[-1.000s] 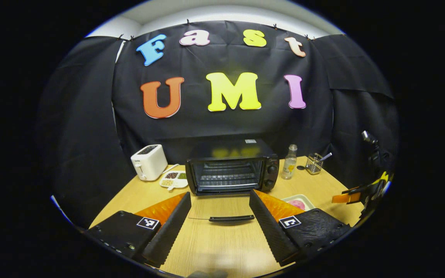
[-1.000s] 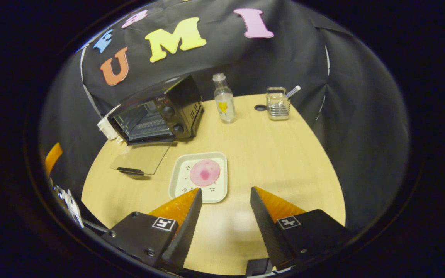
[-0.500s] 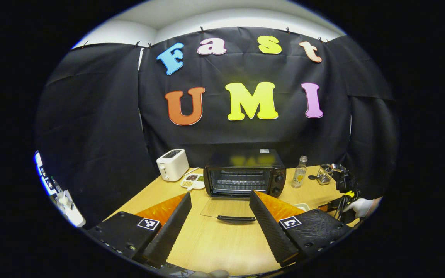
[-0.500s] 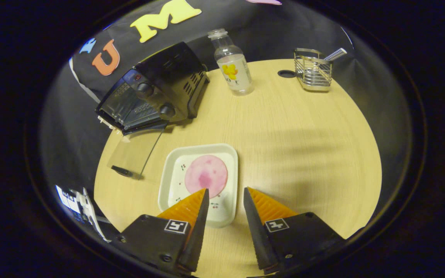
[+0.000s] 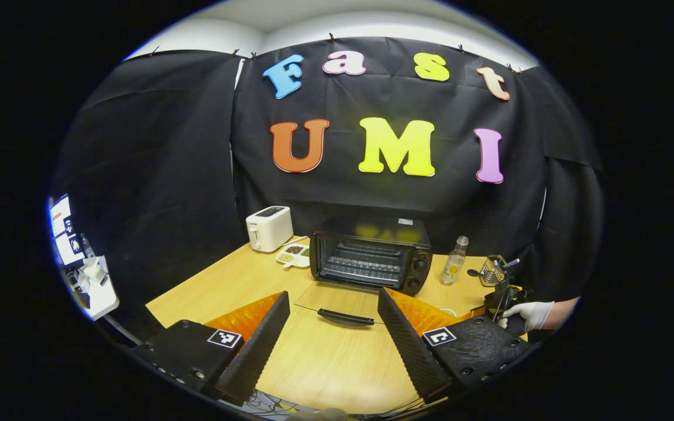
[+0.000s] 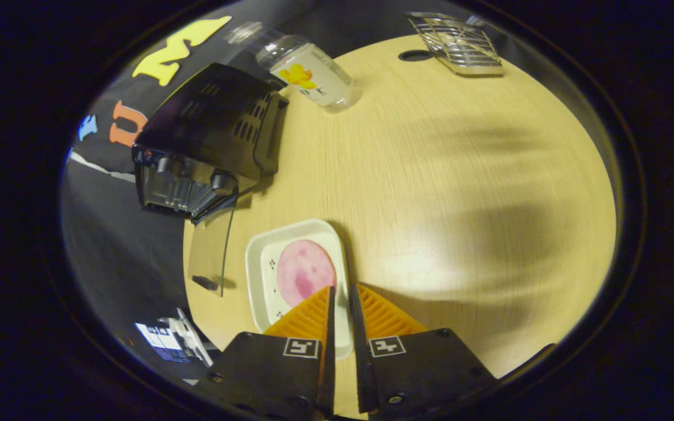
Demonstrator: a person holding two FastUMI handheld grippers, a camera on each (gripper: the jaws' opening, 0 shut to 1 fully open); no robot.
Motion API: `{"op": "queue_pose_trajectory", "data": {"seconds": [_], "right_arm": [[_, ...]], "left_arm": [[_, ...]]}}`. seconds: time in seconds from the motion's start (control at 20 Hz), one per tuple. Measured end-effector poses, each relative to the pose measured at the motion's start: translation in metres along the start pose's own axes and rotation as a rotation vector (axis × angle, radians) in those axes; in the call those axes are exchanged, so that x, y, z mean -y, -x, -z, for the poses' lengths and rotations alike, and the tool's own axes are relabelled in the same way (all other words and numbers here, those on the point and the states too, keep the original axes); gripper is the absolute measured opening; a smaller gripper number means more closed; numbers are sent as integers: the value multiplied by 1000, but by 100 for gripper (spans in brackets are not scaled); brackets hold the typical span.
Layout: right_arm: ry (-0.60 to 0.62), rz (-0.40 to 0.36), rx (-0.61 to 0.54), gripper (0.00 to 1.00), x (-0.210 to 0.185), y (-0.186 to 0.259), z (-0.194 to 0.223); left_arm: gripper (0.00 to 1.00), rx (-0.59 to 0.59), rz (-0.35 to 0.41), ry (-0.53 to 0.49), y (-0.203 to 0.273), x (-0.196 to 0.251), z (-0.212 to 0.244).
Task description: Open the electric oven with the left hand, put the food in, and close the electric oven.
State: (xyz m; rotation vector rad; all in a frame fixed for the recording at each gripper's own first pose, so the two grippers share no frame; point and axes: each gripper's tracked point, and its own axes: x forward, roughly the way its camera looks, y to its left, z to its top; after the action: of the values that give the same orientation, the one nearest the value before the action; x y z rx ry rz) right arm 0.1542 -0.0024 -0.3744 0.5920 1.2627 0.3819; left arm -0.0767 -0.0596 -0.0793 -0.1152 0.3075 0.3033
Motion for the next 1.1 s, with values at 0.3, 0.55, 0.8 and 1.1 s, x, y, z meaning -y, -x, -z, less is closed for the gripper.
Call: {"op": "queue_pose_trajectory", "data": {"seconds": [0.3, 0.55, 0.8, 1.1], "right_arm": [[-84, -152, -33, 5, 10, 7, -1], [-206, -194, 72, 4, 9, 16, -5], [-352, -209, 192, 4, 13, 35, -9], [-495, -254, 307, 4, -17, 62, 10]], "left_arm": [[97, -4, -4, 16, -2, 9, 1], [97, -10, -18, -3, -5, 5, -5], [97, -39, 33, -6, -16, 2, -6], [98, -10, 101, -42, -20, -18, -11]]}}
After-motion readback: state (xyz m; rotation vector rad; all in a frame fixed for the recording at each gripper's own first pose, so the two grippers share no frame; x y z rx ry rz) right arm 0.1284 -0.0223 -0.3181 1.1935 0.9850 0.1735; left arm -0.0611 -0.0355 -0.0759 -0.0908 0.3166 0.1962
